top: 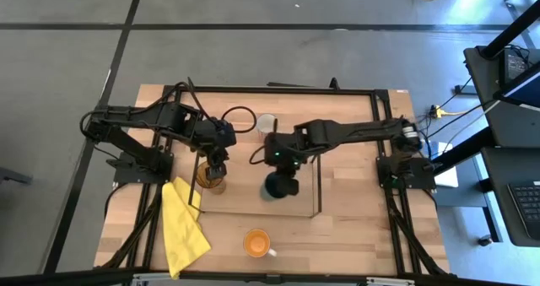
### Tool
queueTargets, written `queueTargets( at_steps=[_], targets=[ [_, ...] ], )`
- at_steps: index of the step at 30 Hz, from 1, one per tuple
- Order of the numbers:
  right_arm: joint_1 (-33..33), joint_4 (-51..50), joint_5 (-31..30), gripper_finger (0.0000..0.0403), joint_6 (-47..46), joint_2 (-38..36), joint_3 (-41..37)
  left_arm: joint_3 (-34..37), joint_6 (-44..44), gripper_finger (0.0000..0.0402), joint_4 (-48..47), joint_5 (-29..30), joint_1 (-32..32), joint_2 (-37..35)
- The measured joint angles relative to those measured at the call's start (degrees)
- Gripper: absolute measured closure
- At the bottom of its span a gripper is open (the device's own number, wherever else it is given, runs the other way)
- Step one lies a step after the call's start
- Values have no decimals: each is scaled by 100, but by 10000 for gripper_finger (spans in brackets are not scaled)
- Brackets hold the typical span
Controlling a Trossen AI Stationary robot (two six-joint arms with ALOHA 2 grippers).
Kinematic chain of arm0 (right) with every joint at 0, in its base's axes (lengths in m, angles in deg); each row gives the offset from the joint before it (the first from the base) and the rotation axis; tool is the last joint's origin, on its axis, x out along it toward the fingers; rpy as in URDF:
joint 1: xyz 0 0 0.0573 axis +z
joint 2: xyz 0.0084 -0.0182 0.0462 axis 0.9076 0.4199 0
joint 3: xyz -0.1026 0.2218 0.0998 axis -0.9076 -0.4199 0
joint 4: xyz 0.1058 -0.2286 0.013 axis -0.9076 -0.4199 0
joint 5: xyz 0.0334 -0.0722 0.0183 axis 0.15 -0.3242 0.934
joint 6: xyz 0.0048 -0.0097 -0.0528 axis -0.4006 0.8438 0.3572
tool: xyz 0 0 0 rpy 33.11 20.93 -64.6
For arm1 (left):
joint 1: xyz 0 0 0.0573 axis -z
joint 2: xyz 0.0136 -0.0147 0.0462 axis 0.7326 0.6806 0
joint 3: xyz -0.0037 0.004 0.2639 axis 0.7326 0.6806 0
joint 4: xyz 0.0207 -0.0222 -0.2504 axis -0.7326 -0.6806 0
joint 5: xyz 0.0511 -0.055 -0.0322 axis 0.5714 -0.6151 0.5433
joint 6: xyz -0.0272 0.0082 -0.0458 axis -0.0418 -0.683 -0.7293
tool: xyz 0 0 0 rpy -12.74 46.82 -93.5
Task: Stack small to large cups/mugs on shelf
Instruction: Adjust the green cup on the shelf
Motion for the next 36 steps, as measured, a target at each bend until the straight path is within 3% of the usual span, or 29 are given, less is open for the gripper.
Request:
queueTargets(
  at_steps=[5, 11, 14, 24, 31, 36],
  targets=[
    [-123, -925, -42, 387, 147, 881, 1323, 0, -71, 350, 0, -58, 43, -2],
    [-190, -1200, -22, 387, 271, 1671, 2382, 0, -87, 350, -105, -46, 243, -157],
    [-256, -957, 256, 387, 142, 1704, 2284, 1, -350, 350, -480, 187, 347, -375],
    [-317, -374, 174, 387, -10, 1741, 2282, 0, -1287, 350, -719, 1003, 694, -1187],
    [-361, -321, -240, 386, -30, 1739, 2254, 0, -1346, 350, -730, 1145, 831, -1283],
    [-454, -371, -20, 386, -49, 1841, 2254, 0, -1347, 350, -728, 1149, 844, -1285]
  ],
)
